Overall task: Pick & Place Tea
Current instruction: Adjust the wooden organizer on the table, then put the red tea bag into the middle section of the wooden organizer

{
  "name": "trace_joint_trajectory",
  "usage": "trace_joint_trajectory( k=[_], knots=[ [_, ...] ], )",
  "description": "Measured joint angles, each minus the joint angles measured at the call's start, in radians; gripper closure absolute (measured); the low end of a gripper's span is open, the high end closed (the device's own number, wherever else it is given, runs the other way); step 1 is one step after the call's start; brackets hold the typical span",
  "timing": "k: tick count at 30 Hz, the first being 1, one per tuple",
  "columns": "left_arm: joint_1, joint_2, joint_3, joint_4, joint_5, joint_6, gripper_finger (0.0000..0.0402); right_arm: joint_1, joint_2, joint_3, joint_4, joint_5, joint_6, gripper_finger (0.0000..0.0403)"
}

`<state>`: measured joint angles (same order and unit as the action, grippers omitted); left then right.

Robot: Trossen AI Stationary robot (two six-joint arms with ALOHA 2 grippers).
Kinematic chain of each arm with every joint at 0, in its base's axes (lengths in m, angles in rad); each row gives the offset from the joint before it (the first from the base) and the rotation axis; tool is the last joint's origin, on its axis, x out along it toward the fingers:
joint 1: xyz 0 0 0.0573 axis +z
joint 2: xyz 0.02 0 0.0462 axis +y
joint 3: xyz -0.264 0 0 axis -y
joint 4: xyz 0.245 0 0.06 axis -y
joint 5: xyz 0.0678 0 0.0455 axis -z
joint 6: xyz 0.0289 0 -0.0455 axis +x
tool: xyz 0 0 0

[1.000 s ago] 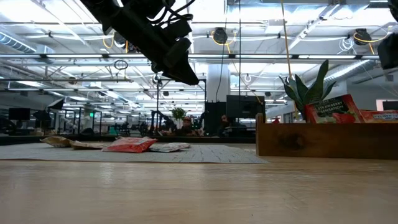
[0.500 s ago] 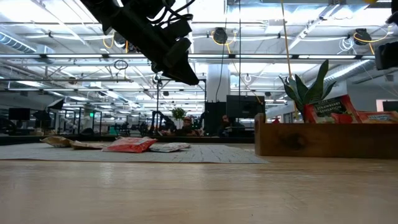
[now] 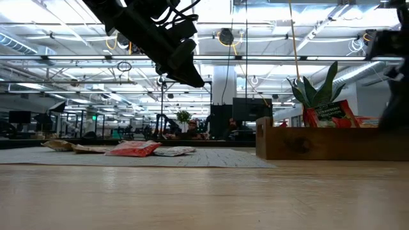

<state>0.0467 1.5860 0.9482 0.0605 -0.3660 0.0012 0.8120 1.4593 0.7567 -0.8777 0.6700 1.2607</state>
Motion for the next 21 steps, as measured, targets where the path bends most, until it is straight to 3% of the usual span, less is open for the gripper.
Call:
trace_joint_trajectory(
  k=[9,13,17,21],
  knots=[
    [-0.025,-0.001,0.000,-0.367,0.029,-0.103,0.0277,-0.016,-0.047,0.000,0.196,0.342,-0.370,0.0403],
    [-0.044,-0.001,0.000,-0.502,0.070,-0.248,0.0236,-0.044,-0.050,0.000,0.195,0.516,-0.491,0.0403],
    [-0.107,-0.001,0.000,-0.563,0.174,-0.325,0.0181,-0.091,-0.050,0.000,0.193,0.612,-0.587,0.0403],
    [-0.200,-0.001,0.000,-0.614,0.110,-0.206,0.0144,-0.148,-0.050,-0.005,0.198,0.618,-0.630,0.0403]
  ],
)
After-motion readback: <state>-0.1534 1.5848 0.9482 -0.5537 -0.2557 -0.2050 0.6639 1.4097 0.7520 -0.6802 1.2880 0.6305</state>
